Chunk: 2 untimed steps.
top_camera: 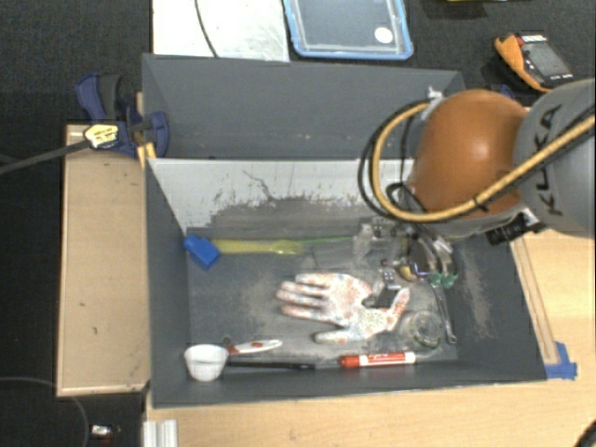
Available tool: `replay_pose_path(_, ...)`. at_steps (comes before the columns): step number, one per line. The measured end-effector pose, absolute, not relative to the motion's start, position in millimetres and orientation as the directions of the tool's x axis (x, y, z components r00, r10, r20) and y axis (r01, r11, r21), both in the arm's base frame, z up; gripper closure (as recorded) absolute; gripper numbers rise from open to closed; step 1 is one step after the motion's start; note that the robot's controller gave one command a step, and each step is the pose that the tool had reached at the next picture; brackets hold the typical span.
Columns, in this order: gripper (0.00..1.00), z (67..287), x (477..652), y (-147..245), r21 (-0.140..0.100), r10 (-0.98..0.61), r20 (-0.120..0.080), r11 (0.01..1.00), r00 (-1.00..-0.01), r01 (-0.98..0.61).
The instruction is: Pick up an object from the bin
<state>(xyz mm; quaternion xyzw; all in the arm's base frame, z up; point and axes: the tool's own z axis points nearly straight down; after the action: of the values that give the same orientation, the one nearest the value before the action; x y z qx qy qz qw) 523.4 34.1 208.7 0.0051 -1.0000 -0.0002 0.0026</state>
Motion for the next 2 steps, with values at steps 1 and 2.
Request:
replay_pose_path(1,0.00,212.9,525.0,33.9,0.001,-0.009,-0.003,1.000,-1.000,-0.009)
replay_pose_path(2,0.00,125.8,533.5,34.1,0.001,-0.013,-0.008,1.000,-1.000,-0.013)
